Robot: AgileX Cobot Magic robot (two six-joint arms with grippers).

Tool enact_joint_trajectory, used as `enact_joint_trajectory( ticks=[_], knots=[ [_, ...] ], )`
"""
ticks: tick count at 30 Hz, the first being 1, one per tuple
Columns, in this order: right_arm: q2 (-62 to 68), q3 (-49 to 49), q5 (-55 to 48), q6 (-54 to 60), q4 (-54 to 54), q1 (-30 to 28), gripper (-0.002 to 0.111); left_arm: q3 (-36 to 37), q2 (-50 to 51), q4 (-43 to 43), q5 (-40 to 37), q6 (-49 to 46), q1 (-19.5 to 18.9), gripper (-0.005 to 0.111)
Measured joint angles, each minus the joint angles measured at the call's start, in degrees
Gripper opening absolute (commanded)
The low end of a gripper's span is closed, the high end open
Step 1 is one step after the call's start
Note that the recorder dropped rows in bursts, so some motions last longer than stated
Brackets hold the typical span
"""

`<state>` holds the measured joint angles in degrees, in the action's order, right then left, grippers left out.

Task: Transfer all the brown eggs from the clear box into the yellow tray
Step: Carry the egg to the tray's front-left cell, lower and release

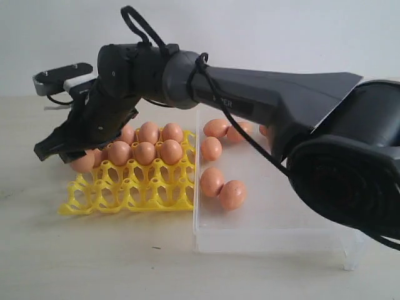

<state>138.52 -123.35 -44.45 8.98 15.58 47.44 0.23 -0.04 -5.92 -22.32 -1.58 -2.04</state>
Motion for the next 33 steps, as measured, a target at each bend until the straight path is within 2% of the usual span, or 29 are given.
enact_joint_trajectory(
  ticks=[8,21,33],
  knots=[
    [-5.17,0.0,1.4,-0.11,-0.39,0.47,0.045,0.0,0.0,0.0,0.0,0.0,0.0,0.0],
    [2.32,0.0,-0.37,-0.11,-0.77,0.47,0.045,0.0,0.0,0.0,0.0,0.0,0.0,0.0],
    [4.31,0.0,2.45,-0.11,-1.37,0.47,0.045,0.0,0.0,0.0,0.0,0.0,0.0,0.0]
  ],
)
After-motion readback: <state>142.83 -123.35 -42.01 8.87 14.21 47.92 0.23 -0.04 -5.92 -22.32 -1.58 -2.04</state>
